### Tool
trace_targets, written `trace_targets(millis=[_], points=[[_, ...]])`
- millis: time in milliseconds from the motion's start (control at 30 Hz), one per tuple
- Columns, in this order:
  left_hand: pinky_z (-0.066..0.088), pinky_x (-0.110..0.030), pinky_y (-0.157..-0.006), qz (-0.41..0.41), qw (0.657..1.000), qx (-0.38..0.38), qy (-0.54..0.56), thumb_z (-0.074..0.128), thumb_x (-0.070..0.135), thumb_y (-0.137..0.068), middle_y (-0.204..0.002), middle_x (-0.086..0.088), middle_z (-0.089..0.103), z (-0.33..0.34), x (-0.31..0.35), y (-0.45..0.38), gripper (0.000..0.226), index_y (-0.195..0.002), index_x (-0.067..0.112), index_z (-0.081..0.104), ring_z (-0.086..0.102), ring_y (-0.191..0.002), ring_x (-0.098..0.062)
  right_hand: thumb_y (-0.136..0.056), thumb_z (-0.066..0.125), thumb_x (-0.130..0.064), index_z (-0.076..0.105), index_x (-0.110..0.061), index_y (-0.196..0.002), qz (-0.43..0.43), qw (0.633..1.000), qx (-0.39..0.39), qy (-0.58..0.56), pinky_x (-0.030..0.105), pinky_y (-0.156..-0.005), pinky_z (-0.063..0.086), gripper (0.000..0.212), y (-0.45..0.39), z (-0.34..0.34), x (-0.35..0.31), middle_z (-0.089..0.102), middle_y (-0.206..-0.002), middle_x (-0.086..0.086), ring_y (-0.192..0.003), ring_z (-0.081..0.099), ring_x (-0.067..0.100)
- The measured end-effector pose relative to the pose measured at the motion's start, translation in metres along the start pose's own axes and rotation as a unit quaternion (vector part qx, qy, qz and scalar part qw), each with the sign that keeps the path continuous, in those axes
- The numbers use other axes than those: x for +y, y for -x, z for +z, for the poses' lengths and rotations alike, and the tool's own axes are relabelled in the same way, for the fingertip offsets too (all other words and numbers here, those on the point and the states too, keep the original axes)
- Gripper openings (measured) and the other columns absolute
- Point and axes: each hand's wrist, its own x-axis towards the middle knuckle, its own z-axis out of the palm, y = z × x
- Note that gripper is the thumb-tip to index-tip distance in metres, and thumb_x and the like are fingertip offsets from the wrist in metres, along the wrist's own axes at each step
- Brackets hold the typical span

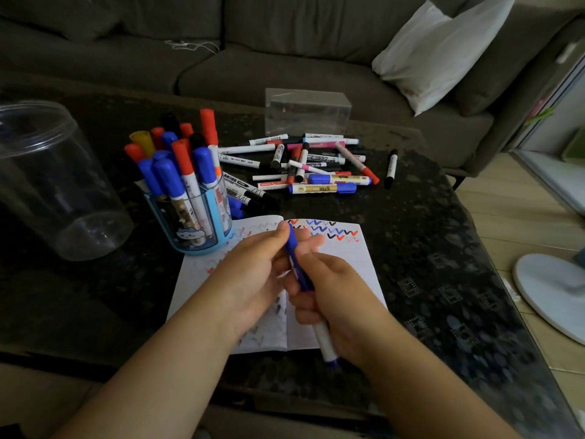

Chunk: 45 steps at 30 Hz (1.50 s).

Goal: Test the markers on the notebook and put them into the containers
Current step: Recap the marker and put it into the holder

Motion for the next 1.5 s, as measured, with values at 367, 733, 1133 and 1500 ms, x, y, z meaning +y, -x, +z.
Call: trace_targets(millis=[367, 733, 1133, 1500], points=[[0.055, -0.019, -0.055, 0.04, 0.999, 0.001, 0.024, 0.038, 0.023, -0.097, -0.091, -0.012, 0.073, 0.004, 0.0, 0.012, 0.025, -0.083, 0.008, 0.052, 0.071, -0.086, -0.019, -0.1, 0.04, -0.032, 0.051, -0.014, -0.073, -0.03, 0.999, -0.02, 0.04, 0.015, -0.037, 0.025, 0.034, 0.005, 0.005, -0.005, 0.041, -0.051, -0.003, -0.038, 0.031, 0.004], [0.049, -0.033, -0.086, 0.146, 0.961, 0.156, -0.173, 0.051, 0.028, -0.093, -0.085, 0.003, 0.069, -0.027, 0.002, 0.005, 0.022, -0.08, 0.017, 0.065, 0.063, -0.085, -0.009, -0.098, 0.041, -0.035, 0.066, -0.007, -0.09, -0.071, 0.942, 0.095, 0.313, 0.03, -0.061, 0.043, 0.038, 0.001, -0.025, 0.003, 0.056, -0.059, -0.003, -0.052, 0.048, 0.009], [0.038, -0.011, -0.06, 0.236, 0.789, 0.1, -0.559, 0.065, 0.024, -0.085, -0.071, 0.011, 0.057, -0.03, -0.004, -0.006, 0.011, -0.088, 0.028, 0.055, 0.053, -0.066, -0.002, -0.098, 0.038, -0.002, 0.066, -0.006, -0.101, -0.002, 0.963, 0.028, -0.269, 0.025, -0.066, 0.059, 0.029, -0.024, -0.032, -0.027, 0.072, -0.083, 0.016, -0.074, 0.071, 0.018], [0.03, -0.026, -0.096, 0.247, 0.671, -0.01, -0.699, 0.037, 0.036, -0.097, -0.124, 0.007, 0.048, -0.034, -0.017, -0.013, 0.009, -0.102, 0.028, 0.038, 0.038, -0.113, -0.009, -0.092, 0.054, -0.039, 0.07, -0.028, -0.082, -0.11, 0.967, 0.17, 0.153, 0.018, -0.062, 0.047, 0.021, -0.064, -0.028, 0.001, 0.062, -0.062, -0.007, -0.057, 0.055, 0.001]])
